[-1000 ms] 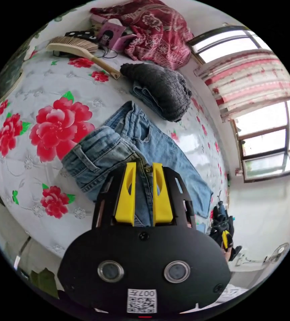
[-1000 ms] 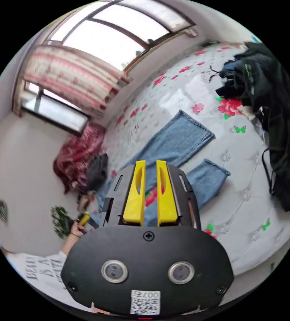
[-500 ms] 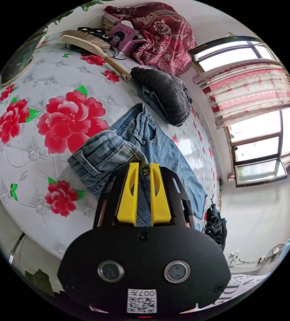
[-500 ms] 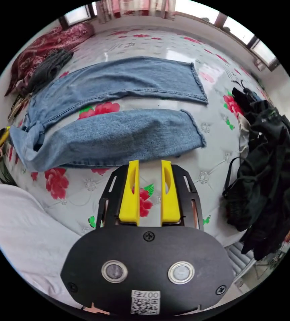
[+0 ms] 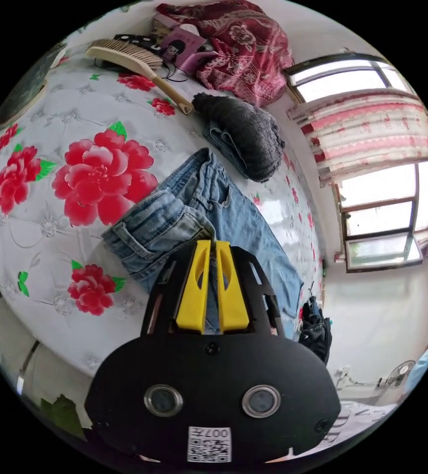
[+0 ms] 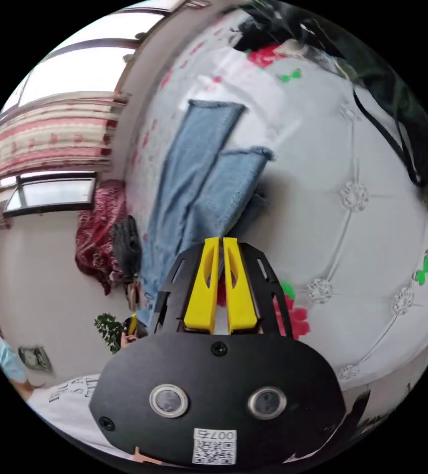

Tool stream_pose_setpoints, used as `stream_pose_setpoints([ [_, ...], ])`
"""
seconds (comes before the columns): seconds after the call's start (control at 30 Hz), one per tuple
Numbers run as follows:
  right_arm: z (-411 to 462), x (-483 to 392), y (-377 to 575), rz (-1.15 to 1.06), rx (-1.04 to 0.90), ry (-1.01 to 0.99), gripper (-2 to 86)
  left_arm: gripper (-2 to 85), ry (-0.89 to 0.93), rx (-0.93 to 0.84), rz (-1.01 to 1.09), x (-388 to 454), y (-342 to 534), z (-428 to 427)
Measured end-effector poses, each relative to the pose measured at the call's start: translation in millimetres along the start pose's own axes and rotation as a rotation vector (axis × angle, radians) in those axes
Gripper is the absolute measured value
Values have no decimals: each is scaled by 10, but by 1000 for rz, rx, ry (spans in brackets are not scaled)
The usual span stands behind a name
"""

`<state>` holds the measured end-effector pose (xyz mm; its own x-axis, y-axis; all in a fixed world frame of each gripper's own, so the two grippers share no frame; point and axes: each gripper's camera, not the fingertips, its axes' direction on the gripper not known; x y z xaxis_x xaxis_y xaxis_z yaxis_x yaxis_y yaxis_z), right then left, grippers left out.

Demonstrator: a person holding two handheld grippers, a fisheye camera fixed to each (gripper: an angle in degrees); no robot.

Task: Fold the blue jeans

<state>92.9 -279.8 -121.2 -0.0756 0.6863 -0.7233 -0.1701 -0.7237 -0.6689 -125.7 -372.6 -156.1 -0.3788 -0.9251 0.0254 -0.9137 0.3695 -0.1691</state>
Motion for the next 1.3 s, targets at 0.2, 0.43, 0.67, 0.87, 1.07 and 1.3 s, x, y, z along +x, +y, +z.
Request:
stream_pose_setpoints([
  [0.2,-1416,-486,448,-197,173,-234,-1,-8,-16,-87,131,-98,430,-666],
  [0.43,-1552,130,921,-229,-34,276,12,-6,2,-232,-79,-994,1003,-701],
  [0.67,-1610,1450,1322,142,4,-15,42,48,-61,-161,-33,-1092,1066,-845],
  [0.87,-1838,1909,1457,197,132,-33,58,84,14,-74,-111,-1352,1102,-1017],
  [1.07,-1360,1986,1154,256,62,-155,26,71,113,-91,-148,-1344,888,-521],
  [1.3,-2134,380,720,-294,132,-265,-3,0,318,-11,130,-581,344,-1065],
])
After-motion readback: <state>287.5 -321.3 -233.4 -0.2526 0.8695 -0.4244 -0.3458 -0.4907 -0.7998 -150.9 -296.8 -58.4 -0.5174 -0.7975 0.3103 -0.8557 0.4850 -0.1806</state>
